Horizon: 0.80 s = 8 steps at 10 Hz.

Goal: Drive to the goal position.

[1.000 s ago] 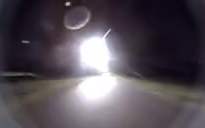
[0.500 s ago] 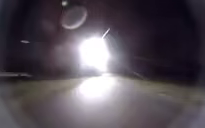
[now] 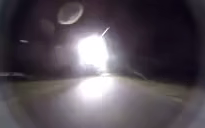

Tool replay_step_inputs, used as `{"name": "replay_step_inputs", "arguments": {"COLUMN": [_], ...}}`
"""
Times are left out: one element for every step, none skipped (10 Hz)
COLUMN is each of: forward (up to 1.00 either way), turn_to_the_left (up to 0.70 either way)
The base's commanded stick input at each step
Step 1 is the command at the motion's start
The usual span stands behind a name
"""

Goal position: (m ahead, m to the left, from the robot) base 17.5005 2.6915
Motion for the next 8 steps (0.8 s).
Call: {"name": "replay_step_inputs", "arguments": {"forward": [1.00,1.00,1.00,1.00,1.00,1.00,1.00,1.00], "turn_to_the_left": [0.06,0.05,0.05,0.05,0.05,0.05,0.05,0.07]}}
